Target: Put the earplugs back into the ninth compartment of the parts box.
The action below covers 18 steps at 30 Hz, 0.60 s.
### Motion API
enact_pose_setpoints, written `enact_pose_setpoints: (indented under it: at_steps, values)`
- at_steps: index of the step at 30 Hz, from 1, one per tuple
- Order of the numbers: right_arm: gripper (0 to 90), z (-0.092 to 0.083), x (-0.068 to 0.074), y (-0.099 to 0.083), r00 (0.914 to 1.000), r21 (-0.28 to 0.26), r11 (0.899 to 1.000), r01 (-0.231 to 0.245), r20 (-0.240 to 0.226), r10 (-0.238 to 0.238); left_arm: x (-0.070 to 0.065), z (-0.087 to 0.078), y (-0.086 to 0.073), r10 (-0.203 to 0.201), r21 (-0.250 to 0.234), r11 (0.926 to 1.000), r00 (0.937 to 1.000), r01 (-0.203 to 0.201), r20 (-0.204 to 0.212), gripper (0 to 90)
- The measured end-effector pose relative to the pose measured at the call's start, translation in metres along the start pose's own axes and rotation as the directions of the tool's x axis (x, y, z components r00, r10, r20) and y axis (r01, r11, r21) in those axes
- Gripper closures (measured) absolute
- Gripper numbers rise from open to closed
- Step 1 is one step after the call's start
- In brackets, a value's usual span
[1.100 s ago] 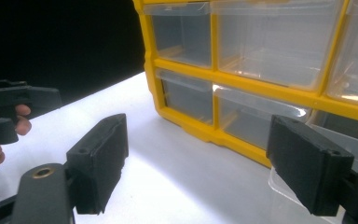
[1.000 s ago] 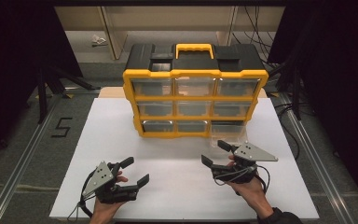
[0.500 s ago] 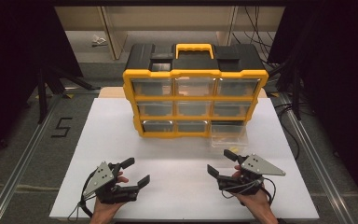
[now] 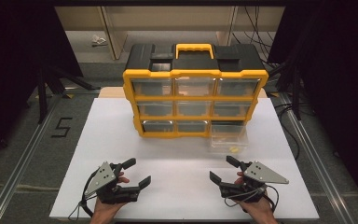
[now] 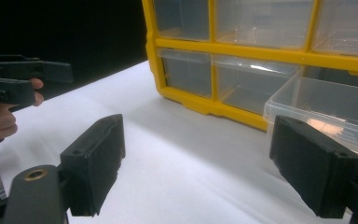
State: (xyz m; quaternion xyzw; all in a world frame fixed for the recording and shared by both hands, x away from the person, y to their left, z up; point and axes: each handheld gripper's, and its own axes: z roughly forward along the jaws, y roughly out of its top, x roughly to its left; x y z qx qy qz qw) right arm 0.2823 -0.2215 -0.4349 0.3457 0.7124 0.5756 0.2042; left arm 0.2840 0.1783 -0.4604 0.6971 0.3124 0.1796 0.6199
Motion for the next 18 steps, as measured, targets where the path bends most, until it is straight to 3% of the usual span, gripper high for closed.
enact_pose_setpoints:
  at_steps: [18]
  values:
    - [18.9, -0.0008, -0.0019, -0.0016, 0.9999, -0.002, 1.000, 0.003, 0.013, -0.003, 0.0002, 0.0008, 0.0000, 0.000, 0.002, 1.0000, 1.0000, 0.000, -0.001, 16.2]
